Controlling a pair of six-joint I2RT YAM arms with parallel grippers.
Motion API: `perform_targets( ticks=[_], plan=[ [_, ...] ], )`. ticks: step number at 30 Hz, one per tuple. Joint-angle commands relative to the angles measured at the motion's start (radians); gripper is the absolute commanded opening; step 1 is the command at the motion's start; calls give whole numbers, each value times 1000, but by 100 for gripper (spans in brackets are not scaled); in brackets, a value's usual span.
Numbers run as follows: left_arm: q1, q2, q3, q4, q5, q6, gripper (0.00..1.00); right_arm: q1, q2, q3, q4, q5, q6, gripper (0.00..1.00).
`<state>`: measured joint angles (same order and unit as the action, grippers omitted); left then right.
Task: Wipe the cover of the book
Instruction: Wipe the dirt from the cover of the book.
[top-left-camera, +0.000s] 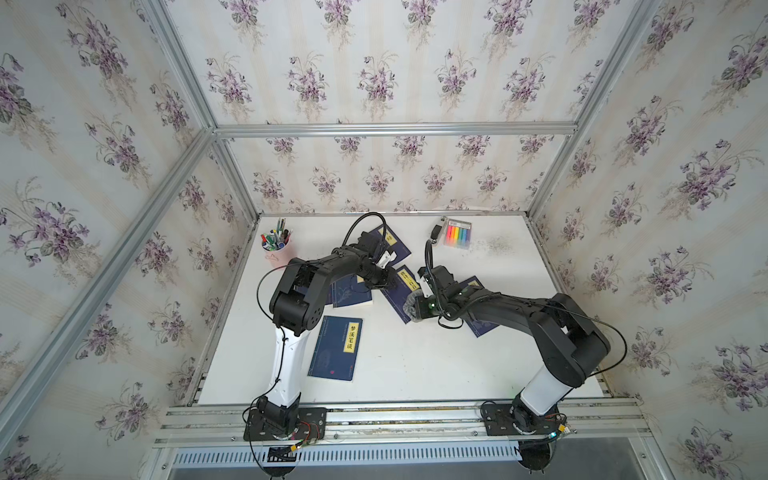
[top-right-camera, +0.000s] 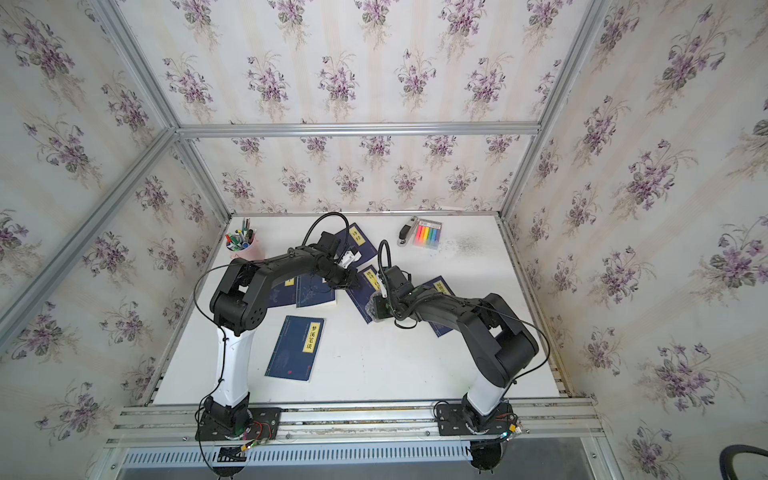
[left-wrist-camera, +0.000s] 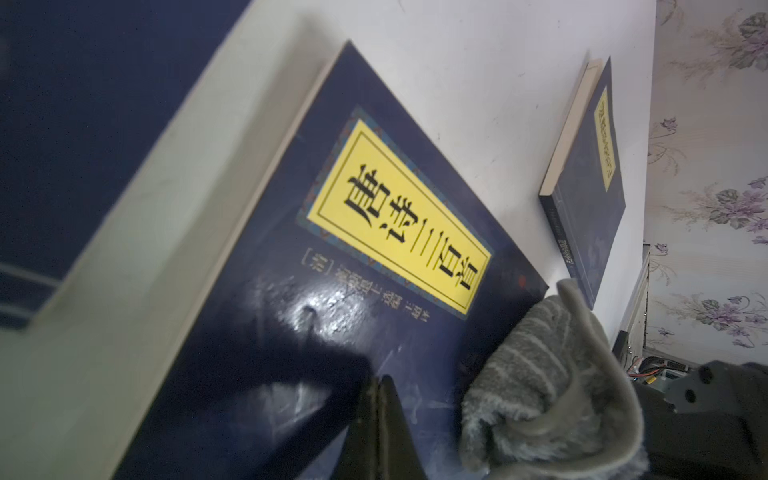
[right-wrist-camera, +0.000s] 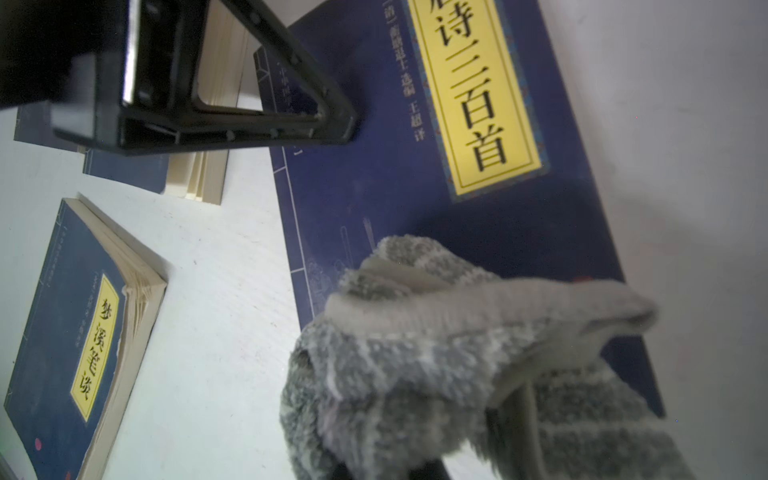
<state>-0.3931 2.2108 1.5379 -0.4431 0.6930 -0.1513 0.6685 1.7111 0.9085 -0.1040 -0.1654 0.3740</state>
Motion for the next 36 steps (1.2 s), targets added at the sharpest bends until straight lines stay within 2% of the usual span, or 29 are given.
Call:
perform_targets(
  ticks=[1,6,11,20,31,36],
  plan=[
    [2,31,6,-49,-58,-11,0,13,39,19,23,-39,6,0],
    [4,57,6,-65,-30,-24,0,43,74,3,17,-104,-23,0],
    [9,80,18,-82,-26,-29,0,15,81,-11,39,-93,-15,0],
    [11,107,30,-96,-25,-27,0,12,232,179,0,-126,-41,0],
    [31,134,44,-101,-17,-41,0,76,53,-71,48,-121,27,0],
    [32,136,44,-100,-9,-43,0,83,124,-10,55,-100,26,0]
  ],
)
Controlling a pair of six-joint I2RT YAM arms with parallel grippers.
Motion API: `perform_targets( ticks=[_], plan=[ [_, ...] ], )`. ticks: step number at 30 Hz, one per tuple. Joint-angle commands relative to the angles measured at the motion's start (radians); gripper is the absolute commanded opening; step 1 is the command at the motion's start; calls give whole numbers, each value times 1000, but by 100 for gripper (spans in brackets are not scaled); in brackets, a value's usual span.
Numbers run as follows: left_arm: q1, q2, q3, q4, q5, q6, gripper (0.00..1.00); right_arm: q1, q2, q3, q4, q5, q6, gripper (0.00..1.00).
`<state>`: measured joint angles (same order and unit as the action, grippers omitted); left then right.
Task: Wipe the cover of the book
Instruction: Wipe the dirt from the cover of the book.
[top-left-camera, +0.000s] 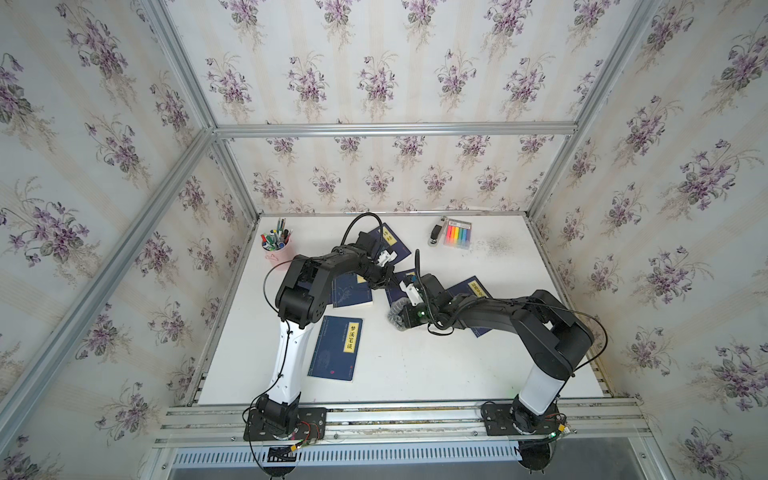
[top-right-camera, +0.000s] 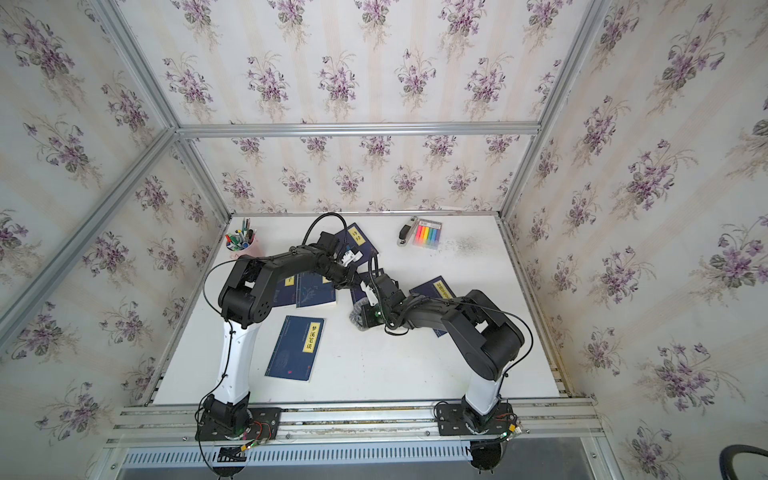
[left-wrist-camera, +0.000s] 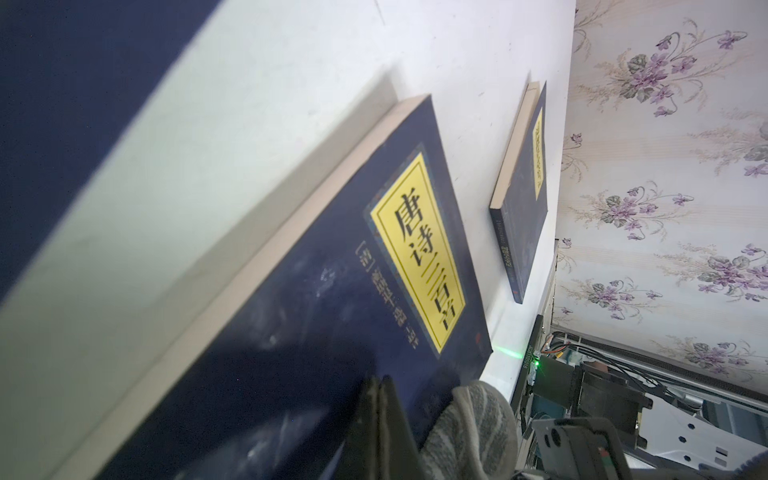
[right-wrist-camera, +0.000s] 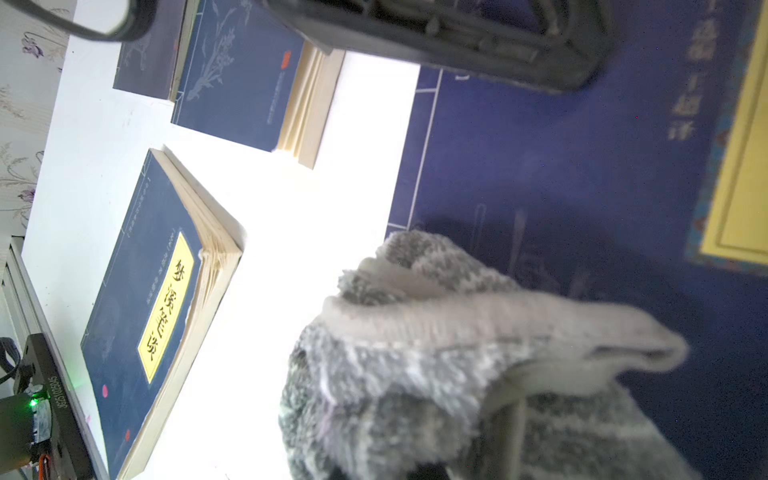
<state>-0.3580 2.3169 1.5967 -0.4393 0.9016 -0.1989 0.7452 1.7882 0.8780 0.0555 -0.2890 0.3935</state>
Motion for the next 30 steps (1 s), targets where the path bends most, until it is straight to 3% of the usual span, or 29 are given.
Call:
perform_targets(
  ticks=[1,10,23,30],
  plan=[
    [-3,29,-15,-105,-220,6,0,3,73,49,-101,33,3,0],
    [-3,30,-13,-108,-229,10,0,-66,189,197,-83,56,22,0],
    [-2,9,-30,-72,-213,7,0,-23,-62,-89,-33,39,39,0],
    [-2,-129,-82,-51,-254,18,0,-125,-149,-141,-58,58,9,0]
  ],
)
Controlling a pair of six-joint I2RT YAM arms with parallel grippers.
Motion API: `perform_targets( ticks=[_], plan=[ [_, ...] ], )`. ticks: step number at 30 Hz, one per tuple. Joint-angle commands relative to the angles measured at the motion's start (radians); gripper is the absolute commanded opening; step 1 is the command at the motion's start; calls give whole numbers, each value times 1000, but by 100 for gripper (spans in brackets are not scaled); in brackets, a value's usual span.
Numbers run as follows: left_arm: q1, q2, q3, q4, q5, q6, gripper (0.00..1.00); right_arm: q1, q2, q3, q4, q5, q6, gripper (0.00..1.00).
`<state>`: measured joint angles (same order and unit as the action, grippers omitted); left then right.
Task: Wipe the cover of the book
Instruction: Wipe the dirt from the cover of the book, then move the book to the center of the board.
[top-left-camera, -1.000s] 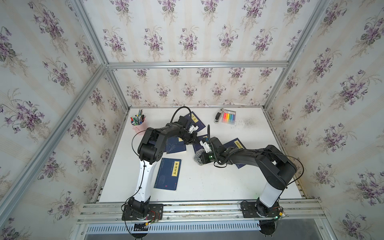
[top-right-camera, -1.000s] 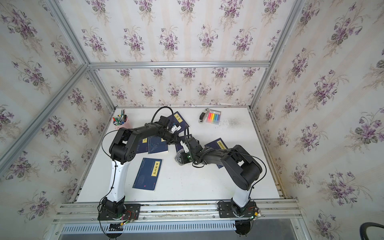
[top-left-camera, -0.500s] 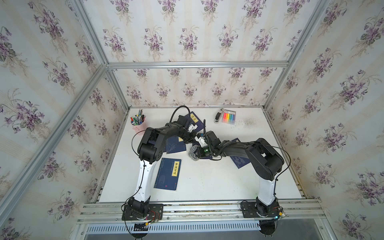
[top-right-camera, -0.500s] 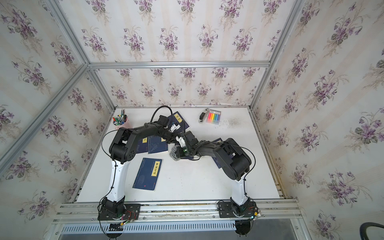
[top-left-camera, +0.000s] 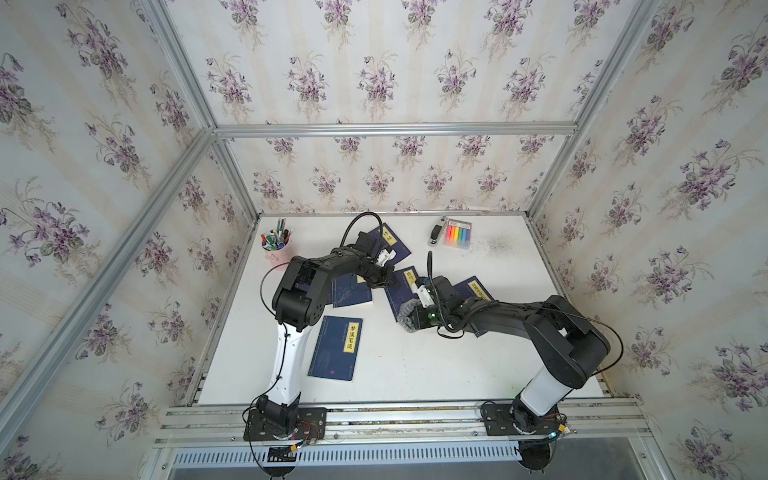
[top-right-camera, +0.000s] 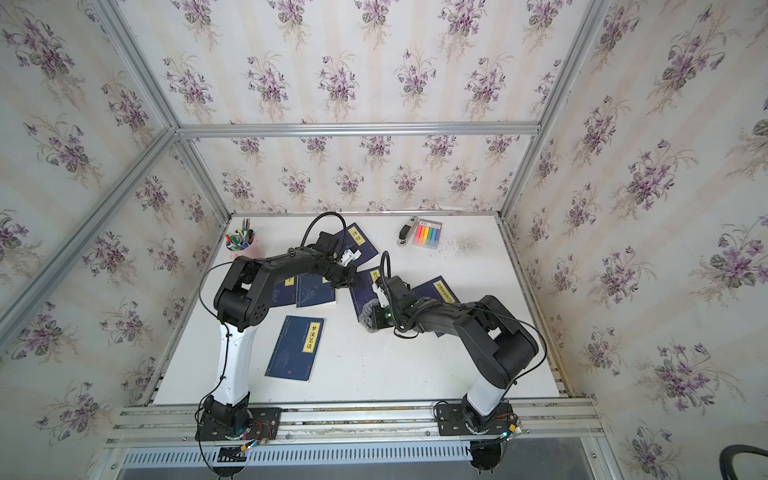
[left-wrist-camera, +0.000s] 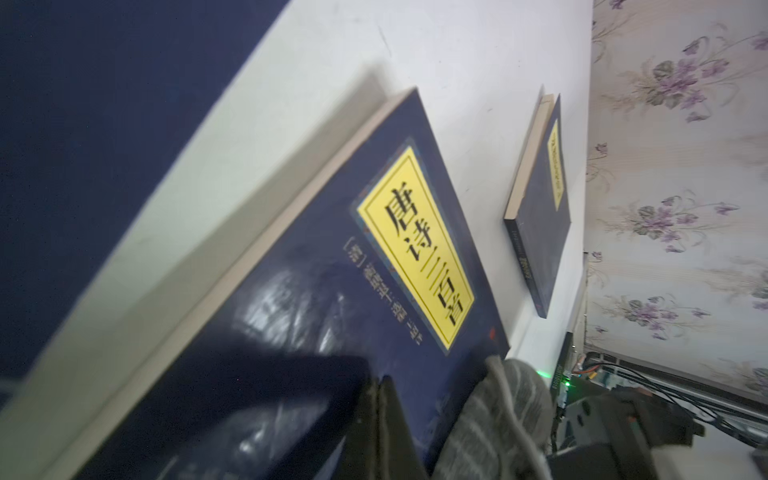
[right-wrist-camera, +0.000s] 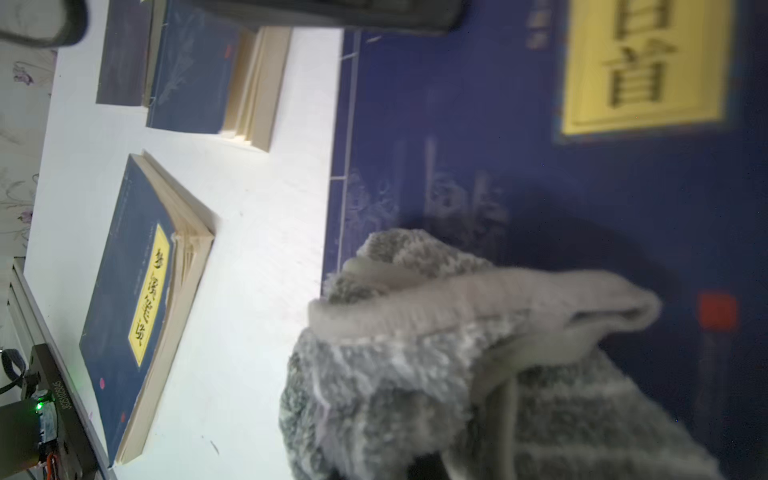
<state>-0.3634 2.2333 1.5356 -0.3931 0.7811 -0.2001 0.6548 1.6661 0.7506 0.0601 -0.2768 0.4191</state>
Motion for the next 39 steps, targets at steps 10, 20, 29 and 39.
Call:
perform_targets(
  ticks=[10,20,29,39],
  plan=[
    [2,-363,-86,-168,-237,0,1,-83,-190,-1,-97,58,-66,0],
    [3,-726,-537,-169,-509,-126,31,-83,-252,-26,-53,-10,-57,0],
    [1,-949,-734,-257,-746,-215,82,-81,-230,-40,-3,-65,-42,0],
    [17,-975,-901,-268,-849,-326,89,-80,-203,-51,39,-104,-41,0]
  ],
)
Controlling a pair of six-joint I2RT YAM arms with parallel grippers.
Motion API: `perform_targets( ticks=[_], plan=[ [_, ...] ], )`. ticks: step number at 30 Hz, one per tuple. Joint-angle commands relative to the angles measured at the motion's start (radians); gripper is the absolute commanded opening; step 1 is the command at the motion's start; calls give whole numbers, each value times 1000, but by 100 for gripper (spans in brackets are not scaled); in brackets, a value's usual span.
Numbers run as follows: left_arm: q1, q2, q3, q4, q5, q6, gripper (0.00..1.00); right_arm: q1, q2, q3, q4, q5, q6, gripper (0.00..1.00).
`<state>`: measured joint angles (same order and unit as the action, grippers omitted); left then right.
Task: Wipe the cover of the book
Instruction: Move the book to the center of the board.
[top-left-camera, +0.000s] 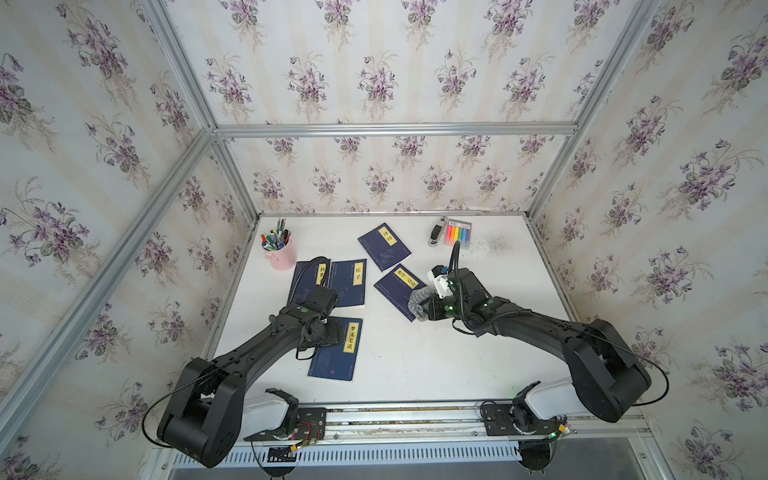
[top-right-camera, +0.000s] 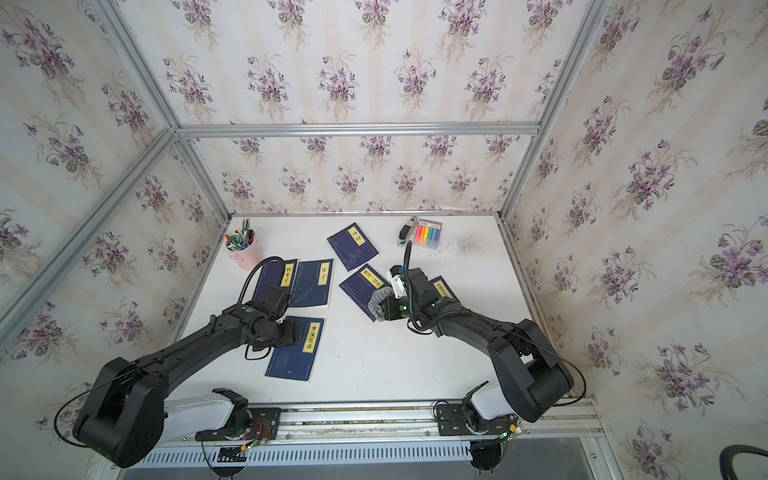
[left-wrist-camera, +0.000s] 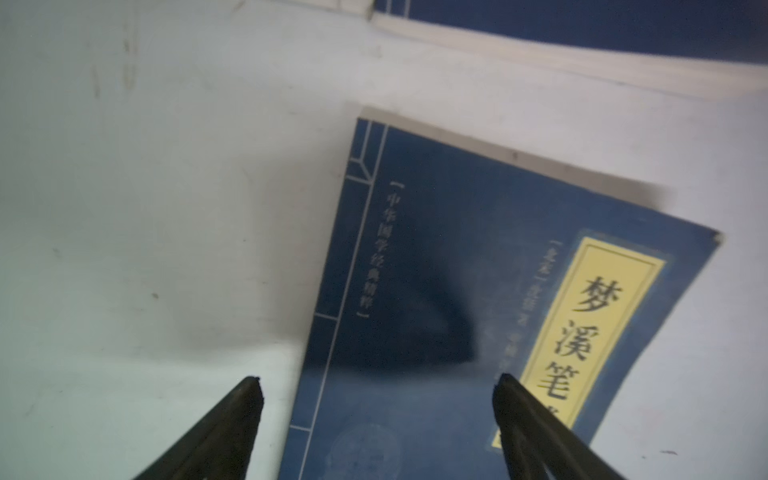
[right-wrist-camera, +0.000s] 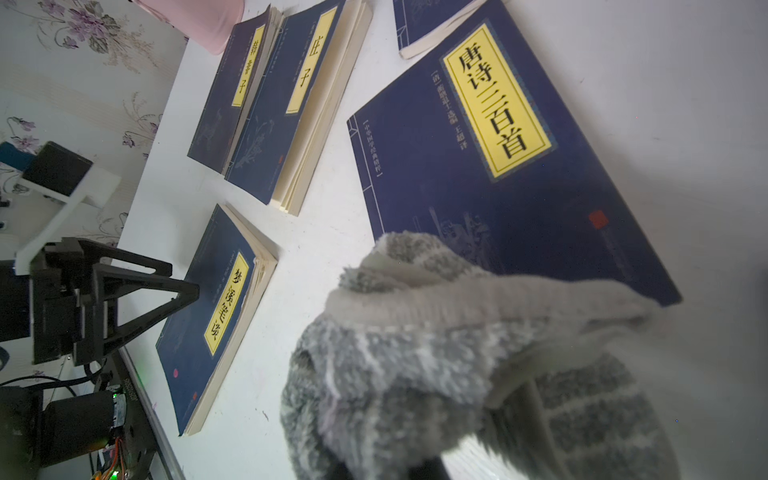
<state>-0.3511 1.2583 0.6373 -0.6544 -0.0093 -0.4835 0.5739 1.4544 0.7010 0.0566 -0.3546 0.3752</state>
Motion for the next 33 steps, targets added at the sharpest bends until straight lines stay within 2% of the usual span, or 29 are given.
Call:
perform_targets(
  ticks=[1,5,12,15,18,23,28,31,33],
  plan=[
    [5,4,-1,-8,-66,-43,90,2,9,-1,45,-30,4,0],
    [14,39,-1,23,9,-11,92,2,0,-4,41,-28,1,0],
    [13,148,-13,139,310,47,89,3,-11,-4,28,-8,-4,0],
    [10,148,-44,222,415,20,87,3,-9,-1,20,-1,-5,0],
    [-11,148,-65,305,465,-26,86,3,-11,3,10,5,-7,0],
    [-81,195,-51,389,491,-82,85,2,-11,8,-2,13,-7,0],
    [-154,218,2,397,487,-104,85,2,-11,12,-13,22,-7,0],
    [-160,190,37,324,427,-77,85,3,-19,12,-22,25,-7,0],
    [-160,137,66,228,323,-40,86,4,-23,8,-26,30,-11,0]
  ],
)
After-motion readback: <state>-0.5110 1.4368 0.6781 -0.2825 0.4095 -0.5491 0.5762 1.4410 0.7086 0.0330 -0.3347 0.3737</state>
